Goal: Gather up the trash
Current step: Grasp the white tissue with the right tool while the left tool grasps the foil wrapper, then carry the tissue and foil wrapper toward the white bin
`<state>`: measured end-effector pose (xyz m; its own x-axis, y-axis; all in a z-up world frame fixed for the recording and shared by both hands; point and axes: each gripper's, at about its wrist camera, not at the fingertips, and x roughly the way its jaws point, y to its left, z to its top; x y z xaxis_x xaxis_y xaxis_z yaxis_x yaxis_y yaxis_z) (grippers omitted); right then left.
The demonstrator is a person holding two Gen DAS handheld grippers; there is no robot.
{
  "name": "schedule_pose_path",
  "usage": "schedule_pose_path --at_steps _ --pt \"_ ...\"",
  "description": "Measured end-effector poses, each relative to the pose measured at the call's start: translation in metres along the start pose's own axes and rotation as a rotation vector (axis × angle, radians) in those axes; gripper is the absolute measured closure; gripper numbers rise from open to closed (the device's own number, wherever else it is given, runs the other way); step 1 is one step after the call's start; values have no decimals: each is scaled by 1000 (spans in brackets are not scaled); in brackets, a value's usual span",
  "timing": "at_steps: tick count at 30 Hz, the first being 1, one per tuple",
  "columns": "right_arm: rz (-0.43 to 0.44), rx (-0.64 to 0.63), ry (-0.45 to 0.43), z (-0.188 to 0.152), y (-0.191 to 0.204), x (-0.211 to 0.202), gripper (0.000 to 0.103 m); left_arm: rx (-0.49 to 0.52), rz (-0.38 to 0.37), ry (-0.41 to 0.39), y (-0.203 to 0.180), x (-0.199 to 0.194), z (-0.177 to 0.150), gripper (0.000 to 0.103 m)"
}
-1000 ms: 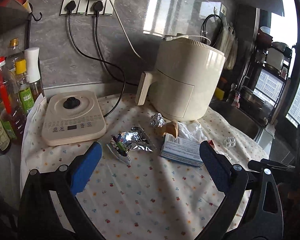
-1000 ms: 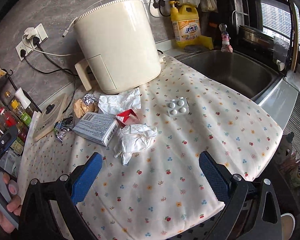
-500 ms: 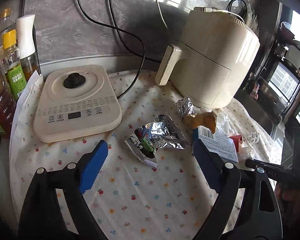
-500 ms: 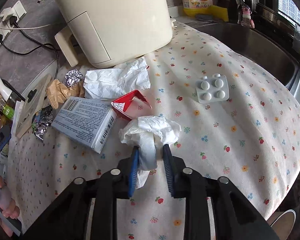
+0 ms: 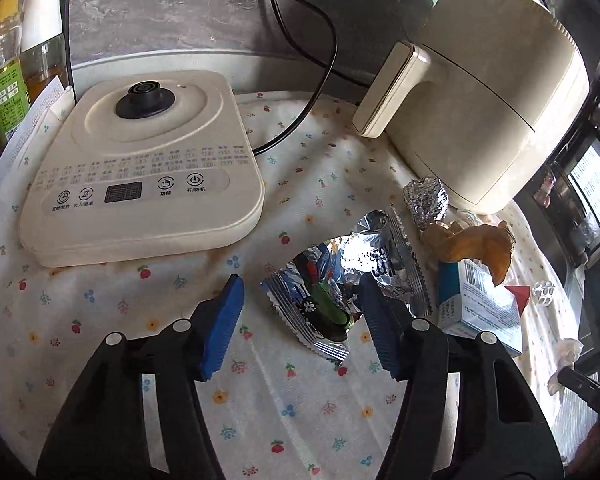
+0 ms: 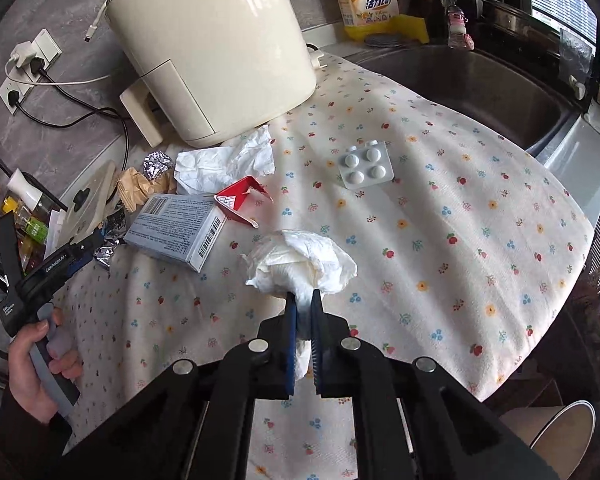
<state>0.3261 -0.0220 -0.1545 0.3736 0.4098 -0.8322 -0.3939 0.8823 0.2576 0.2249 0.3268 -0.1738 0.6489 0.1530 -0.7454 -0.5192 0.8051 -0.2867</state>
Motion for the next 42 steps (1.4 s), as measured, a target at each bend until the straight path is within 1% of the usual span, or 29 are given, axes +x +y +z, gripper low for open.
schedule_pose_path --at_steps 1,2,4,5,7,15,20,26,31,37,42 --pt "-2 2 -2 -2 -3 -4 96 -19 -13 8 2 2 1 54" --pt "-4 4 -5 -4 -7 -8 96 -33 -11 2 2 3 0 57" --pt "-5 10 -10 -8 -14 -16 96 -49 -23 8 1 3 1 70" --pt "-6 12 -13 -10 -18 -20 96 -56 -27 10 0 1 1 84" --pt "-5 16 -20 -13 -26 -29 96 -50 -7 -3 -5 -7 -1 96" --pt "11 18 -58 -29 -61 -71 96 -29 34 -109 -29 -66 -24 97" --pt "10 36 -64 -45 -92 -93 96 -31 13 -130 -50 -95 -45 97" --pt "-1 77 -69 -68 -136 -117 96 34 -34 -129 -101 -116 -71 97" --pt "-16 119 -73 -88 -173 -135 95 79 -84 -117 -146 -125 -95 97" --pt "-56 189 -82 -115 -224 -155 95 147 -156 -68 -208 -124 -134 97" --pt "-93 251 -68 -146 -267 -168 95 220 -218 -19 -262 -119 -168 97"
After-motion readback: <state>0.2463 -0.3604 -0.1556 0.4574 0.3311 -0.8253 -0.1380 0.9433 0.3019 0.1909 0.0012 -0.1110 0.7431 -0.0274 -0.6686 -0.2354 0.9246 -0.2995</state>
